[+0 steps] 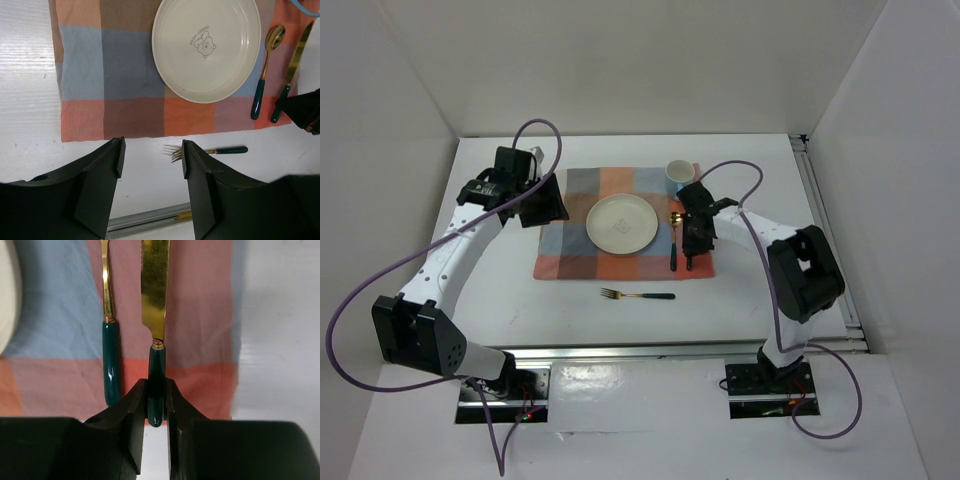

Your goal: Set the dinner table for one person

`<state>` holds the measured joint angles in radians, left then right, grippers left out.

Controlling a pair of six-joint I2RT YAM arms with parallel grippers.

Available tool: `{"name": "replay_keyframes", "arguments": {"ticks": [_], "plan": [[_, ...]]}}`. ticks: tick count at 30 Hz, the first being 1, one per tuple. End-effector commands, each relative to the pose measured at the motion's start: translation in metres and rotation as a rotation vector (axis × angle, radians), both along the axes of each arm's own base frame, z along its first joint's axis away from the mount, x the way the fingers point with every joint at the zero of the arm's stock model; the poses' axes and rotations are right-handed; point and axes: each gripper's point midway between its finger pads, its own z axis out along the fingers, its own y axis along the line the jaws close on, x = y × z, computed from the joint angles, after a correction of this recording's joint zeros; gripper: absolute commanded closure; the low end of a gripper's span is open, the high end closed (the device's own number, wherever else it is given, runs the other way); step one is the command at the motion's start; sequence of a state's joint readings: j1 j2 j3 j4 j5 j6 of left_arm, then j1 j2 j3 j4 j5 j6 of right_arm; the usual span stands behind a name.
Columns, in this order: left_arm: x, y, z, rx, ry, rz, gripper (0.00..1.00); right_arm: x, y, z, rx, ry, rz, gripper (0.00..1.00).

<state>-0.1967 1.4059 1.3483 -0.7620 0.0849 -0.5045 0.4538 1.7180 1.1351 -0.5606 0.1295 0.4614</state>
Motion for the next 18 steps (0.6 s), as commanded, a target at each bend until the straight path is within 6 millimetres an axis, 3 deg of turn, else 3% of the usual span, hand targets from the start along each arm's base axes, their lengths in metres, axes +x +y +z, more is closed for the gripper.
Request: {"name": "replay_keyframes", "arguments": {"ticks": [1,3,5,8,10,11,12,14,15,18], "plan": [[0.001,-0.002,0.005,-0.012,-0.025,0.006,0.34,0.028,0.016,0.007,0.001,-0.057,0.072,0.93],[-0.004,-0.006,0.004,-0.027,-0.016,0.014,0.34,0.029,0.020,0.001,-0.004,-0.045,0.081,0.79],[-0.014,-0.016,-0.003,-0.028,0.005,-0.011,0.33,0.030,0.017,-0.002,-0.024,-0.044,0.073,0.53],[-0.017,-0.021,-0.010,-0.017,0.015,-0.001,0.32,0.032,0.025,0.015,-0.012,-0.091,0.087,0.39],[-0.017,-0.023,-0.011,0.001,0.011,0.004,0.32,0.032,0.023,0.035,0.002,-0.140,0.081,0.38],[-0.017,-0.023,-0.011,0.003,0.020,0.004,0.32,0.023,0.022,0.034,-0.005,-0.135,0.100,0.38],[-0.015,-0.020,-0.012,0.016,0.016,0.026,0.32,0.025,0.026,0.053,0.026,-0.201,0.149,0.41],[-0.013,-0.020,-0.009,0.027,0.003,0.041,0.32,0.001,0.050,0.056,0.115,-0.202,0.316,0.42],[-0.012,-0.017,-0.009,0.037,0.000,0.061,0.32,-0.005,0.060,0.071,0.143,-0.259,0.424,0.42],[-0.010,-0.010,0.005,0.051,-0.040,0.097,0.32,-0.045,0.086,0.059,0.171,-0.209,0.614,0.40]]}}
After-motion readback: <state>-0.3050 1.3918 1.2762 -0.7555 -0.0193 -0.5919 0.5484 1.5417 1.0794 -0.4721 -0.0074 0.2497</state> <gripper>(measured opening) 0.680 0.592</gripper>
